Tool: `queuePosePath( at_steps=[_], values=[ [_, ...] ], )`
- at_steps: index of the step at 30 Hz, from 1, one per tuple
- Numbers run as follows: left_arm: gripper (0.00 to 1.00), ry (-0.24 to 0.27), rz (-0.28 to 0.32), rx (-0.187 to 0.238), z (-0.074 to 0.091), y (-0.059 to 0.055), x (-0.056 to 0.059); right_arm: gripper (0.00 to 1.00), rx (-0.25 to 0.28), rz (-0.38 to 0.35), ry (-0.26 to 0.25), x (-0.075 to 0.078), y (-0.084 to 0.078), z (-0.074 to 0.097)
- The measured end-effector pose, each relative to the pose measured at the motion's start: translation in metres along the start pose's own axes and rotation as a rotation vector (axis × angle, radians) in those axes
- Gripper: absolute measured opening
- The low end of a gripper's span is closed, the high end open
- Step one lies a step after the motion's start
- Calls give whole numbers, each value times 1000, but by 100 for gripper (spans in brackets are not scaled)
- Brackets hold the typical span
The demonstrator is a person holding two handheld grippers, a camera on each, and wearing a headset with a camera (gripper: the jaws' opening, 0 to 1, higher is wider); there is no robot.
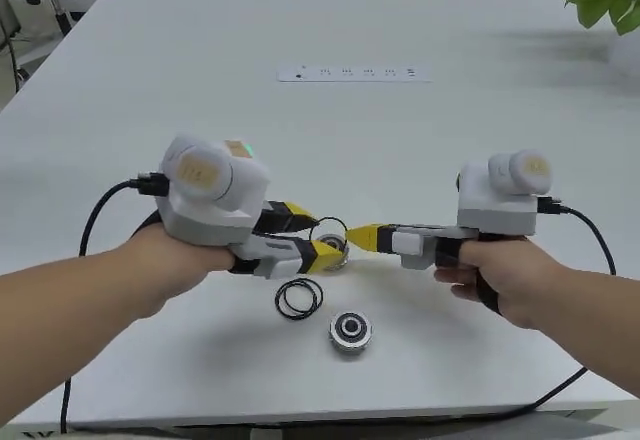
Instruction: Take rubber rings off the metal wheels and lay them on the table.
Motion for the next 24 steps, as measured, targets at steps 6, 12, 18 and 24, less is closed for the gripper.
queuePosePath(
  at_steps=[6, 12, 18, 24],
  values=[
    [39, -5, 8, 26, 17, 0, 2, 0, 5, -5, 20, -6, 3, 0],
    [44, -2, 24, 48, 31, -2, 2, 0, 10, -18, 38, -10, 5, -1],
    [50, -10, 25, 51, 43, -9, 5, 0, 0, -29, 66, -16, 5, -3],
    [57, -29, 28, 41, 49, -17, 10, 0, -40, -24, 92, -22, 0, -7]
  ],
)
Point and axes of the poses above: the centre of the closed fingertips' face, and the gripper's own axes: z roughly backward along the fingers, x roughly to its right, y roughly out of its top, the point moved 10 cm from there along z, roughly backward along the fingers, and after that the axes turned 13 degrees about z, right-handed, at the moved point
